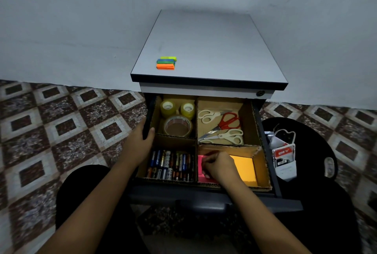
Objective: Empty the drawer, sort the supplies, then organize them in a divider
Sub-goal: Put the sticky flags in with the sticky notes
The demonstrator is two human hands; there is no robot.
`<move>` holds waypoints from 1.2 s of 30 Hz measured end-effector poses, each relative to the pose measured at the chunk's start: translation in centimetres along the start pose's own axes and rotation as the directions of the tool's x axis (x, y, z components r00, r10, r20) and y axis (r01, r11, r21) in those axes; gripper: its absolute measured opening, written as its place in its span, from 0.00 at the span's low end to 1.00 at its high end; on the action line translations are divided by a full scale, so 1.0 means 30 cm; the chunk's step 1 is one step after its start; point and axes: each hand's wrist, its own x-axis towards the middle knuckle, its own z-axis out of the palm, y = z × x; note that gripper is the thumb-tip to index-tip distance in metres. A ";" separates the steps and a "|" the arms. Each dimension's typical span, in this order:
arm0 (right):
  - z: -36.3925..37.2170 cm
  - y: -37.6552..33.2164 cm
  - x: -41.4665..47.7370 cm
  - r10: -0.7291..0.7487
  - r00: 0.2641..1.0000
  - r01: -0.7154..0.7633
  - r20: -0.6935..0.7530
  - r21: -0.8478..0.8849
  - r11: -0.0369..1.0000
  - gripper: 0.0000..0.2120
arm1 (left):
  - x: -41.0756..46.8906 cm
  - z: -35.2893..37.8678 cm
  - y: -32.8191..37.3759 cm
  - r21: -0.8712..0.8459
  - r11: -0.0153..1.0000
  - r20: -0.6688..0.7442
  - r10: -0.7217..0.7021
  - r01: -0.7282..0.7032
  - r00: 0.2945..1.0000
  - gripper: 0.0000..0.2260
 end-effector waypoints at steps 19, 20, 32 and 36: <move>-0.049 -0.107 -0.047 -0.350 0.911 0.382 -0.218 0.128 0.915 0.07 | 0.010 0.005 -0.011 -0.006 1.000 -0.005 0.010 -0.010 1.000 0.25; -0.063 -0.145 -0.038 -0.390 0.895 0.417 -0.217 0.096 0.904 0.08 | 0.011 0.003 -0.012 -0.004 1.000 -0.008 0.009 -0.009 1.000 0.25; -0.180 -0.591 0.241 -0.719 0.649 0.653 -0.248 -0.305 0.694 0.13 | 0.017 0.002 -0.019 0.002 1.000 -0.002 0.018 -0.018 1.000 0.25; -0.183 -0.650 0.326 -0.748 0.634 0.618 -0.199 -0.452 0.644 0.14 | 0.014 0.001 -0.021 -0.006 1.000 -0.004 0.028 -0.028 1.000 0.25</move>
